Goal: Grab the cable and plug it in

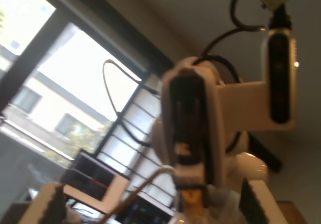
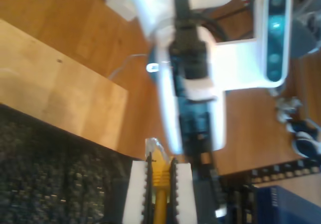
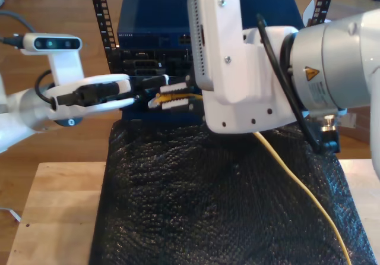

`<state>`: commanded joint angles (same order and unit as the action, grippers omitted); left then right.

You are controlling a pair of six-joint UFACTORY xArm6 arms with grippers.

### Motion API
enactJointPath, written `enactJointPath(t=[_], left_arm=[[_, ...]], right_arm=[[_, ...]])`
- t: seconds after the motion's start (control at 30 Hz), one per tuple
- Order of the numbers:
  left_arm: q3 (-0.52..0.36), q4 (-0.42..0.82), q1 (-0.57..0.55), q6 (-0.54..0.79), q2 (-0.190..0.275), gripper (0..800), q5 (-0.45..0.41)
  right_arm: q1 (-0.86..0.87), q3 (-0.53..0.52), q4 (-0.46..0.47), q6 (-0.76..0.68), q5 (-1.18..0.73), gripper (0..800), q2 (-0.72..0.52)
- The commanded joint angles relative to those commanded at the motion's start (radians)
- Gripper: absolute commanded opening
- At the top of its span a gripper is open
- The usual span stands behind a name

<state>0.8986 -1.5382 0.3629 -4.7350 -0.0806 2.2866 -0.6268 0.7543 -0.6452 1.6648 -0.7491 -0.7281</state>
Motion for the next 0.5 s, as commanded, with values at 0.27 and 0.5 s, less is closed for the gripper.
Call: enactJointPath(t=[0.27, 0.5], left_arm=[[0.058, 0.006, 0.032, 0.003, 0.057, 800, -0.078], [0.118, 0.129, 0.061, 0.005, 0.081, 800, -0.170]], right_arm=[[0.221, 0.000, 0.000, -0.002, -0.193, 0, 0.034], [0.425, 0.006, 0.014, -0.063, -0.308, 0, 0.092]])
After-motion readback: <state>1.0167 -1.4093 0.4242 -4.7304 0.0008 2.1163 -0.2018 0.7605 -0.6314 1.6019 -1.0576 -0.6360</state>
